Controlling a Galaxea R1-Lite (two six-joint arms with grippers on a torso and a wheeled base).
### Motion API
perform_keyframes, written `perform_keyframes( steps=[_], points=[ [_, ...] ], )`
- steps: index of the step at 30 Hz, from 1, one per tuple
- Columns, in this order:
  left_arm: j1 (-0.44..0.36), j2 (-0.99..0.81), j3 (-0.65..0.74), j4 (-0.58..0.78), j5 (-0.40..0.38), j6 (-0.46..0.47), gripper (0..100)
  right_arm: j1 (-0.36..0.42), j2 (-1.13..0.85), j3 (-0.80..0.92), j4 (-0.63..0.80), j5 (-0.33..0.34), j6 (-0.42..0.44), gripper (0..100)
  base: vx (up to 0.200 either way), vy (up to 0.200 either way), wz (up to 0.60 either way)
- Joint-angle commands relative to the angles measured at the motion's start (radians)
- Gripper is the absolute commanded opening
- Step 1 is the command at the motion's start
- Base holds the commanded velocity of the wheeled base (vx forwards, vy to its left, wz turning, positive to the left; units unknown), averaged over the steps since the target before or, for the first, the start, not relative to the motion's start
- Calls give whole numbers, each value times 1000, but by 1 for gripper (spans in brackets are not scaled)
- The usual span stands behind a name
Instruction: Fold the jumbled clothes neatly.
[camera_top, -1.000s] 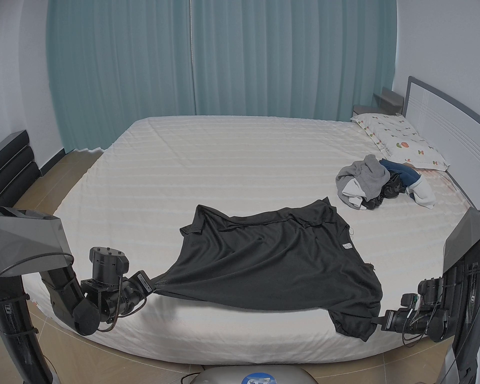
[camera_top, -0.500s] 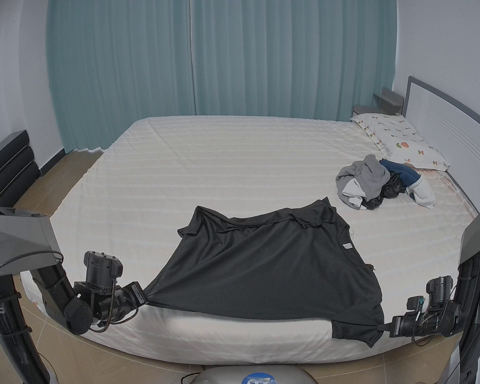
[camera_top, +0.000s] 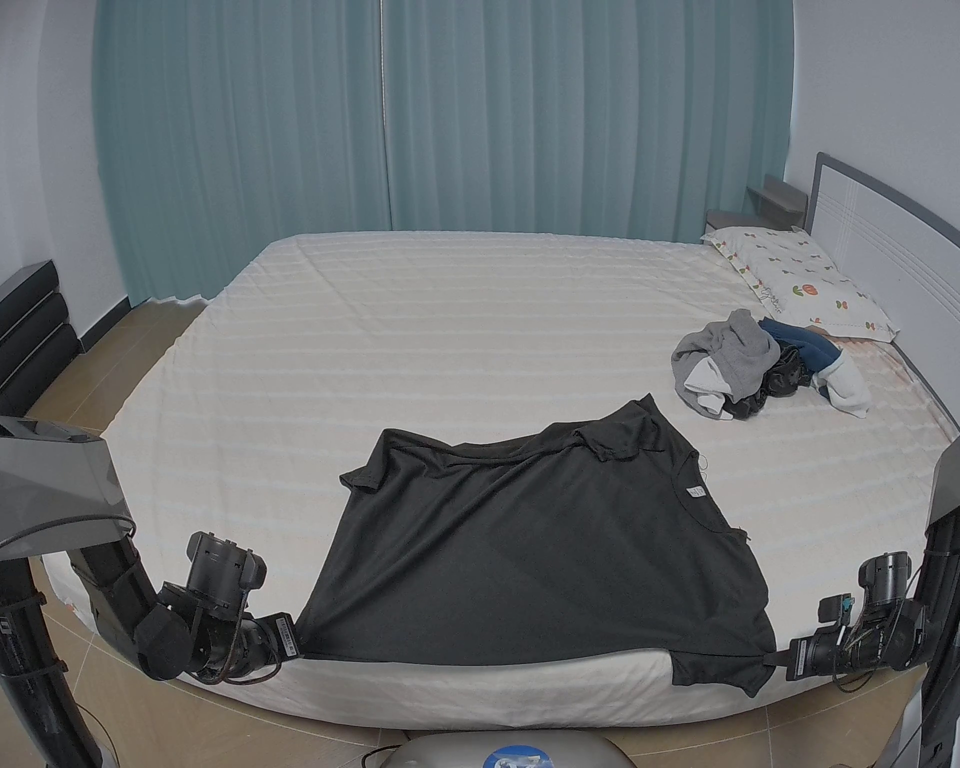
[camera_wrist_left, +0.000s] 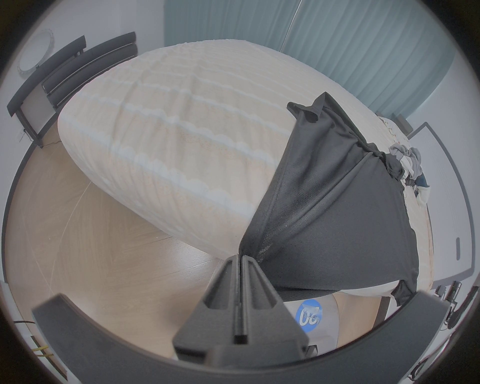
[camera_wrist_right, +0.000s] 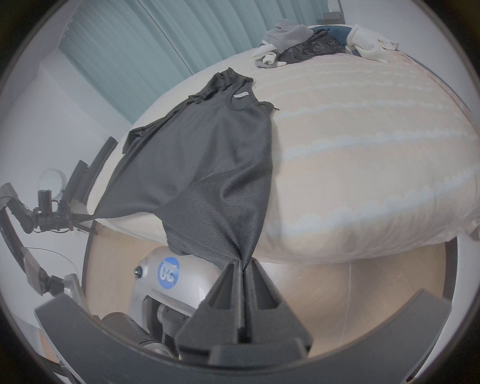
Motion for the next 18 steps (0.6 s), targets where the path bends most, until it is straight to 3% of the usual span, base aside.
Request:
perform_keyframes(
  steps=[1,5,6,7,8,10,15,18],
  points=[
    [-11,27,-4,-4,-1,-3,0,7,48,15,-13,-29,-4,0,0,0,0],
    [-18,37,-9,-7,-22,-6,0,18,75,2,-45,-38,2,0,0,0,0],
    [-20,39,-10,-7,-25,-8,0,21,80,-1,-50,-38,5,100,0,0,0],
    [-22,39,-20,-9,-27,-17,0,25,80,-7,-60,-35,13,100,0,0,0],
    [-23,37,-27,-10,-27,-29,100,25,79,-8,-74,-34,25,100,0,0,0],
    [-25,34,-29,-13,-27,-40,100,25,75,-7,-90,-29,42,100,0,0,0],
    [-17,1,-41,-33,-32,-72,100,41,63,-15,-284,-26,236,100,0,0,0],
    [-14,-12,-44,-61,-36,-95,100,56,66,-21,-330,-26,297,100,0,0,0]
  ],
)
